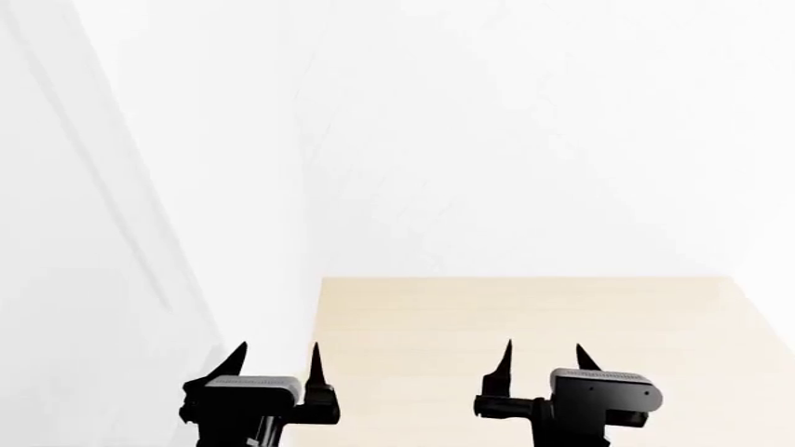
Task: Close the side bottom right group 3 doors
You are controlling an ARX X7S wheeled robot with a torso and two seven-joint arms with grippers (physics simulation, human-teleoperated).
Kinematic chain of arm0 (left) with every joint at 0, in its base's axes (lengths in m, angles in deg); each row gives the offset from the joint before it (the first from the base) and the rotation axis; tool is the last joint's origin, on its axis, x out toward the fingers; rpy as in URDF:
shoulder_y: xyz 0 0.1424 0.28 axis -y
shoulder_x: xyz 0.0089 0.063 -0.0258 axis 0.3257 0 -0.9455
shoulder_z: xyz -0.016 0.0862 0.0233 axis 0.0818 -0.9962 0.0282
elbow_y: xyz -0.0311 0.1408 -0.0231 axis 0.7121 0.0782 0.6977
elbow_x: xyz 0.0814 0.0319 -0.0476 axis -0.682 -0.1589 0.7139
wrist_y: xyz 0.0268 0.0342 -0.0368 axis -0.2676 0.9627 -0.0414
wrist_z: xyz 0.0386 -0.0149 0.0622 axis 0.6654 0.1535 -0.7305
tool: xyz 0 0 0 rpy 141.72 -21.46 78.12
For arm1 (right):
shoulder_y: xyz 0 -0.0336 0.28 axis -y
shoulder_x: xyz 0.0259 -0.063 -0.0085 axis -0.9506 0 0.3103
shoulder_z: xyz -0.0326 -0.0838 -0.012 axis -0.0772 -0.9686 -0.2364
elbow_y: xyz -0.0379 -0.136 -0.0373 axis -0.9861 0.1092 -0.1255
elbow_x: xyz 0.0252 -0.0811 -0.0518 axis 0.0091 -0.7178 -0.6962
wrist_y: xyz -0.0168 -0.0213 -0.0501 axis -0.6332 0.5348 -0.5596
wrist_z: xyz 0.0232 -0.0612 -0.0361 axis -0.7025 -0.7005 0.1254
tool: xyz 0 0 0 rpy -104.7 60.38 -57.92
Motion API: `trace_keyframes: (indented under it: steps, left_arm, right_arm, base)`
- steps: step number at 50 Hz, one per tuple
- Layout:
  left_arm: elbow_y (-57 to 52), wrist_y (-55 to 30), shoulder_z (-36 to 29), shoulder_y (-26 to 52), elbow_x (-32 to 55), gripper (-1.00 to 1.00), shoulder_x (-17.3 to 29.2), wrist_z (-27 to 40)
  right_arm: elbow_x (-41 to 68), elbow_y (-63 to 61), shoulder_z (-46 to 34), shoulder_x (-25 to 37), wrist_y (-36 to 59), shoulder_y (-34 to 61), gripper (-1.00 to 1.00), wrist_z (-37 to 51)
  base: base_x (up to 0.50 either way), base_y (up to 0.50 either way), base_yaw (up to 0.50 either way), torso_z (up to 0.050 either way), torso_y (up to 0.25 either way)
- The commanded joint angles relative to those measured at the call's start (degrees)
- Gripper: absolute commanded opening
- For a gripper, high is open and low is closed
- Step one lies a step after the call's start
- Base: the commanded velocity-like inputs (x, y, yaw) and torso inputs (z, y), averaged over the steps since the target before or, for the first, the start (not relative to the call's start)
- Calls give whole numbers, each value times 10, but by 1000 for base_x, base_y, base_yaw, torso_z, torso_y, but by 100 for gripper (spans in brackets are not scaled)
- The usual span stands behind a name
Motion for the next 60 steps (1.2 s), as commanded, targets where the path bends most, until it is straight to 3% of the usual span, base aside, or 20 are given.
trace_keyframes:
  steps: [1,20,34,45,60]
  left_arm:
    - [-1,-1,-2,0,1,100,0,0]
    - [-53,-32,-1,-3,7,100,19,20]
    - [-263,-178,22,-28,66,100,125,85]
    - [-399,-198,65,-132,119,100,211,141]
    - [-479,-105,169,-348,159,100,301,189]
  right_arm:
    - [3,3,3,0,-4,-1,100,0]
    - [9,11,4,-2,-12,-2,100,-9]
    - [16,15,6,-2,-19,-2,100,-19]
    - [19,13,7,-1,-24,-4,100,-23]
    - [17,15,4,-2,-24,-3,100,-25]
  base:
    - [0,0,0,0,0]
    - [0,0,0,0,0]
    - [0,0,0,0,0]
    - [0,0,0,0,0]
    - [0,0,0,0,0]
